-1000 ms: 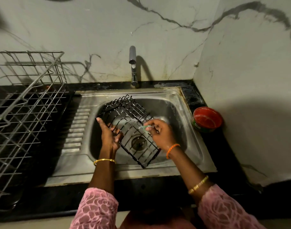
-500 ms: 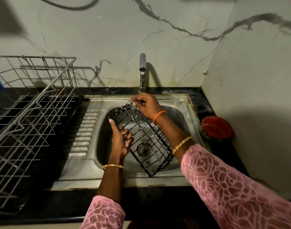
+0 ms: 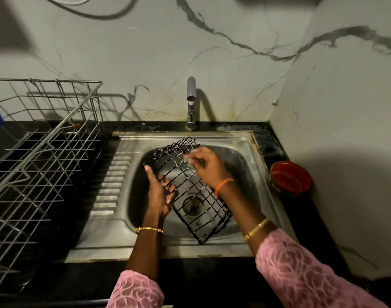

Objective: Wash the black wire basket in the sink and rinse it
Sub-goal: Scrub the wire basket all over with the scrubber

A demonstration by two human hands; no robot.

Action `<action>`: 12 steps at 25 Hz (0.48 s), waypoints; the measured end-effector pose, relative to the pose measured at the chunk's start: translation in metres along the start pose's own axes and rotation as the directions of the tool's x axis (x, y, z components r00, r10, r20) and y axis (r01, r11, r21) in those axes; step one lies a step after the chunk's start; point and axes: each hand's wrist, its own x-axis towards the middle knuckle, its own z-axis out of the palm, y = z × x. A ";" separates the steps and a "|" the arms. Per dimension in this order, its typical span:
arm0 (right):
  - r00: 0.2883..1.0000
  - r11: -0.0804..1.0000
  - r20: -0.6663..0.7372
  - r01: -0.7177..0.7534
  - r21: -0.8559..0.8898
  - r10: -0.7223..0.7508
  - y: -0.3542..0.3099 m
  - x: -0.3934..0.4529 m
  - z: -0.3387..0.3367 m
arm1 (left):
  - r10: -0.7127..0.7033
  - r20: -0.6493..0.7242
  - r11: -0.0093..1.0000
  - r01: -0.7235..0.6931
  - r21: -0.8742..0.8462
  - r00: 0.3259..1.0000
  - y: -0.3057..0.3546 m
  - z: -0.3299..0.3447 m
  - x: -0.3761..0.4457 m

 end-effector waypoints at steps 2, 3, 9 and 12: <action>0.997 0.999 -0.057 0.047 -0.006 -0.047 -0.018 0.033 0.006 | 0.027 0.007 1.000 -0.027 0.007 1.000 0.002 0.006 -0.004; 0.994 0.997 -0.074 0.079 -0.021 -0.080 -0.024 0.045 0.007 | 0.035 0.012 0.999 -0.035 0.011 0.999 0.002 0.009 -0.006; 0.997 0.997 -0.042 0.072 0.010 -0.071 0.000 0.008 -0.006 | 0.022 0.007 0.999 -0.022 0.029 1.000 0.001 0.012 -0.004; 0.997 1.000 -0.078 -0.011 -0.001 0.010 0.031 -0.058 -0.017 | 0.025 0.004 1.000 -0.025 0.010 1.000 0.000 0.010 -0.005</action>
